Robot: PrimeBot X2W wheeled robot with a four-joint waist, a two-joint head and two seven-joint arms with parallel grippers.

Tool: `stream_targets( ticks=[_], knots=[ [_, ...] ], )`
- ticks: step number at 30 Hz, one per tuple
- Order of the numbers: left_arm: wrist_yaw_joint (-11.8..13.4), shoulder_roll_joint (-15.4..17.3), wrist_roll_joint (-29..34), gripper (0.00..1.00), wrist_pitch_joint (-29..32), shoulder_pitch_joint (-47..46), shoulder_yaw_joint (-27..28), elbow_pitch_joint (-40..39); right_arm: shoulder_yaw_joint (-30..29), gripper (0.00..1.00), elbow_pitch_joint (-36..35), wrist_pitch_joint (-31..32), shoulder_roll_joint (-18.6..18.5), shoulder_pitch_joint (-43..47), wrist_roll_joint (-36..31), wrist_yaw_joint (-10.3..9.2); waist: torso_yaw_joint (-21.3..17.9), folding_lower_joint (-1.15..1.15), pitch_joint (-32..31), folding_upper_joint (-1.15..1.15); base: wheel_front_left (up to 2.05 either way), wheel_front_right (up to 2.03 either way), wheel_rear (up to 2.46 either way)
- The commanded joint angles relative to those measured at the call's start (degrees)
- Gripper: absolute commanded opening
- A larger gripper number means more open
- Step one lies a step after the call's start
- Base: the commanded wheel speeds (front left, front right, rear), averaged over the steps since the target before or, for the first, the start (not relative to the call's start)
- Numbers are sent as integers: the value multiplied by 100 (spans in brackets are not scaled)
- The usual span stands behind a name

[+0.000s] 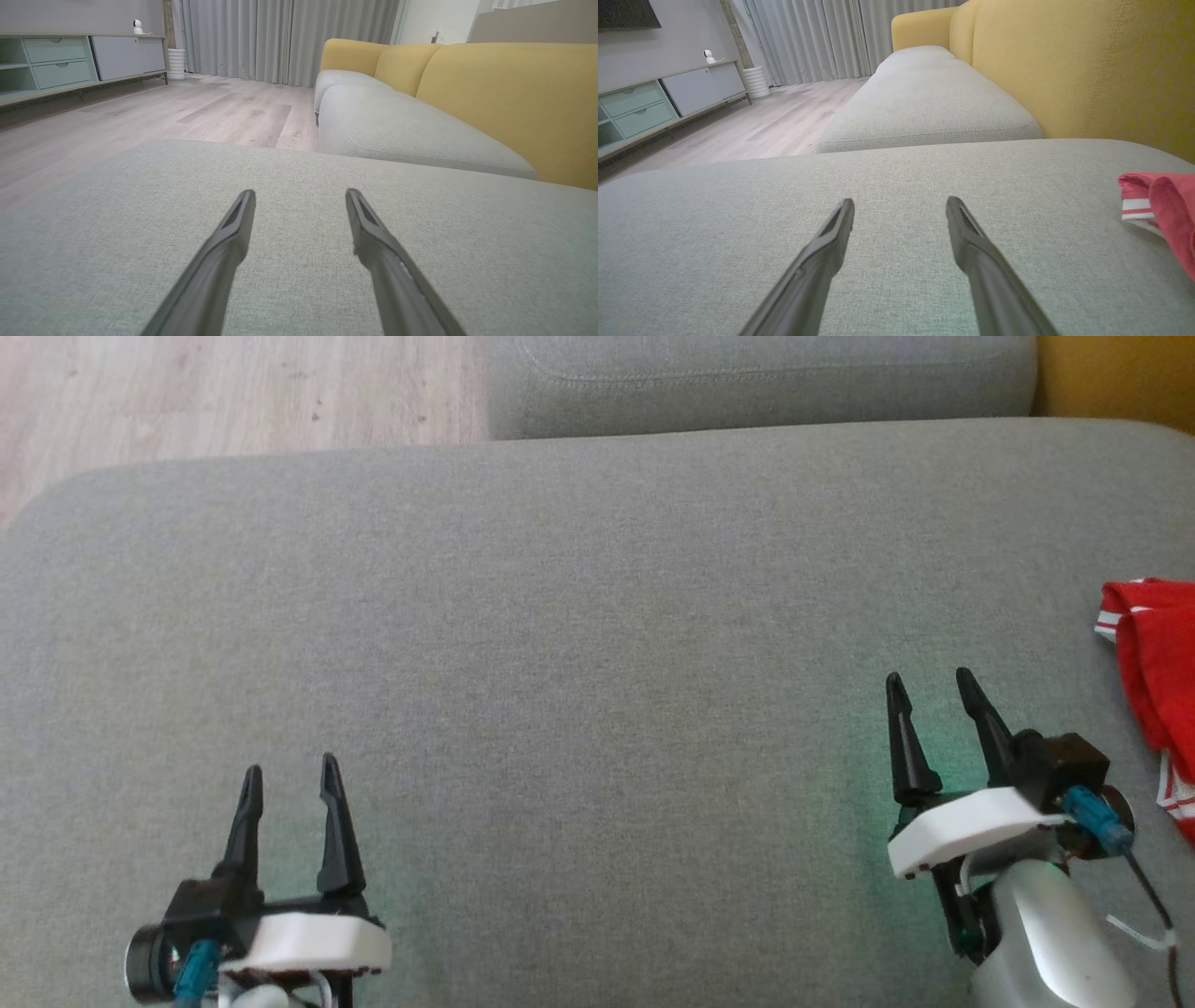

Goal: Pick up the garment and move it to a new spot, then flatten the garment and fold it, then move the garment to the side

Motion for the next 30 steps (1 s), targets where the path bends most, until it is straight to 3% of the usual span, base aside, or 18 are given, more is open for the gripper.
stream_targets(
  ticks=[1,10,11,15,30],
  knots=[
    [-57,21,-46,100,-46,-92,232,-152,160,100,-191,-62,10,-91,64,-5,7,1,-29,0,0,0,0],
    [-324,21,-255,100,-46,-28,228,-80,192,100,-221,-62,11,-31,136,-5,-46,1,-121,0,0,0,0],
    [-331,0,-237,0,1,98,1,92,32,0,3,1,3,10,103,0,-41,1,-119,0,0,0,0],
    [-334,-6,-261,0,45,171,-17,429,22,0,299,37,19,163,126,0,-42,1,-125,0,0,0,0],
    [-396,-3,-1125,0,278,101,98,367,-73,0,85,272,18,225,1079,-1,-50,1,-168,0,0,0,0]
  ],
)
